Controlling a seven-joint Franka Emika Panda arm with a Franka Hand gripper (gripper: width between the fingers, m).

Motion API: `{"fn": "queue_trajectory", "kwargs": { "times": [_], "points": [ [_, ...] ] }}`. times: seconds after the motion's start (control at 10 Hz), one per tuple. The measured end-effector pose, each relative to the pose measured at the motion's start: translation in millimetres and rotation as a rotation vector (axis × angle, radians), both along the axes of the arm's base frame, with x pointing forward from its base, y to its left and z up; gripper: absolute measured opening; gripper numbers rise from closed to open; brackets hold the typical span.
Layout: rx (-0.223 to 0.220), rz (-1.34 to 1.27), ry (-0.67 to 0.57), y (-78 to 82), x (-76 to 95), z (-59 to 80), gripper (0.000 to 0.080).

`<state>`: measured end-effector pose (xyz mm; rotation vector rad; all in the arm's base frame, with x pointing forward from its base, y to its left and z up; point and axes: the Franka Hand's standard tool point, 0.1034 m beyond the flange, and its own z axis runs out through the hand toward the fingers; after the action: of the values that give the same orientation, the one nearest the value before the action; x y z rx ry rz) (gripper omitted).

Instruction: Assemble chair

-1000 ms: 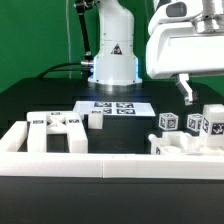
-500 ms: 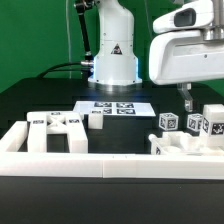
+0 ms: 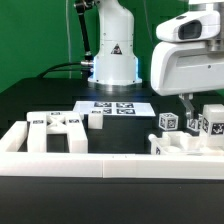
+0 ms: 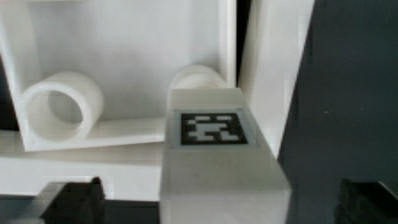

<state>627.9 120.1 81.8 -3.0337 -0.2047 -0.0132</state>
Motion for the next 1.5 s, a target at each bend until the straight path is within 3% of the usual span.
{"fn": "queue_trajectory", "kwargs": {
  "times": [0.3, 0.5, 0.9, 1.1, 1.5],
  "points": [
    [0.000, 0.000, 0.000, 0.0, -0.1, -0.3, 0.0639],
    [0.000, 0.000, 0.001, 0.0, -0.1, -0.4, 0.0286],
    [0.001, -0.029, 0.004, 0.2, -0.2, -0.4, 0.0288],
    [0.004, -0.269, 0.004, 2.7, 0.1, -0.6, 0.0288],
    [-0.023, -0.660, -0.007, -17.8, 1.1, 0.3, 0.0292]
  ]
}}
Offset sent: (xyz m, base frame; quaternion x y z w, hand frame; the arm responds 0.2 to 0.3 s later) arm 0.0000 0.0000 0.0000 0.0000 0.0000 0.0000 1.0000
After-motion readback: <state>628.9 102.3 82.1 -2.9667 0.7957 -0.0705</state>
